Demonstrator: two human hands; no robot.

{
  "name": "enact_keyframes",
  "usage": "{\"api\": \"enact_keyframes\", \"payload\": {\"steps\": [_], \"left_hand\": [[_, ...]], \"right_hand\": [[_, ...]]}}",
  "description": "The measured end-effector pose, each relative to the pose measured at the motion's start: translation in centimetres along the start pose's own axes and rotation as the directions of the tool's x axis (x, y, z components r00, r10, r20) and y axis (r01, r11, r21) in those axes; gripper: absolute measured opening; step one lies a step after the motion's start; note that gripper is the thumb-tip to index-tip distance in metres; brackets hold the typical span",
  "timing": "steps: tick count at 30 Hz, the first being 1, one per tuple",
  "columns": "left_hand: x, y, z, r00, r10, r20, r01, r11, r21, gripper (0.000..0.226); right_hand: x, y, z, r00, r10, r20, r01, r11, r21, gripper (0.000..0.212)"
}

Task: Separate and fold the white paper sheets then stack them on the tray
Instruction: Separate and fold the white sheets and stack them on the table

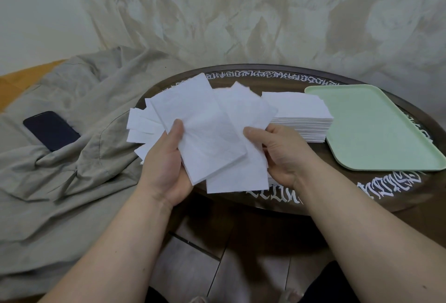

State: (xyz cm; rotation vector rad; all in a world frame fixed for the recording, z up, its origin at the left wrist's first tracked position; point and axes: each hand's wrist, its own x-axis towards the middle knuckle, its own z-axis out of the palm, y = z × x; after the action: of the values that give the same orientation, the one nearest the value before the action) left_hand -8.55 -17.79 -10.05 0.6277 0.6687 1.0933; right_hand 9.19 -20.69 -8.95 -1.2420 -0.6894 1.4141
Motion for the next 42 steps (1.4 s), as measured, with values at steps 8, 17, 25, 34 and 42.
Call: {"api": "enact_keyframes", "payload": {"steps": [8, 17, 25, 34, 42], "left_hand": [[-0.4, 0.4, 0.1, 0.999, 0.011, 0.042, -0.011, 1.0, 0.007, 0.043], [0.3, 0.2, -0.2, 0.98, 0.107, -0.17, -0.091, 0.991, 0.1, 0.031], [-0.8, 2.2, -0.4, 0.997, 0.078, 0.017, -0.079, 0.996, 0.053, 0.034], [-1.2, -1.3, 0.8, 0.999, -0.016, 0.033, 0.001, 0.904, 0.428, 0.027], [-1.7, -0.8, 0.8, 0.968, 0.239, 0.083, -0.211, 0.584, 0.784, 0.019]], "right_hand": [[0.3, -0.2, 0.8, 0.995, -0.076, 0.068, 0.061, 0.979, 0.194, 0.021], [0.8, 0.4, 1.0, 0.982, -0.177, -0.069, 0.183, 0.978, 0.102, 0.012], [1.3, -0.1, 0.0, 0.94, -0.247, -0.235, 0.269, 0.961, 0.067, 0.016], [1.1, 0.6, -0.1, 0.981, -0.115, 0.154, 0.096, 0.987, 0.127, 0.033], [1.7, 0.2, -0.9, 0.818, -0.517, -0.252, 0.252, 0.716, -0.651, 0.021]]}}
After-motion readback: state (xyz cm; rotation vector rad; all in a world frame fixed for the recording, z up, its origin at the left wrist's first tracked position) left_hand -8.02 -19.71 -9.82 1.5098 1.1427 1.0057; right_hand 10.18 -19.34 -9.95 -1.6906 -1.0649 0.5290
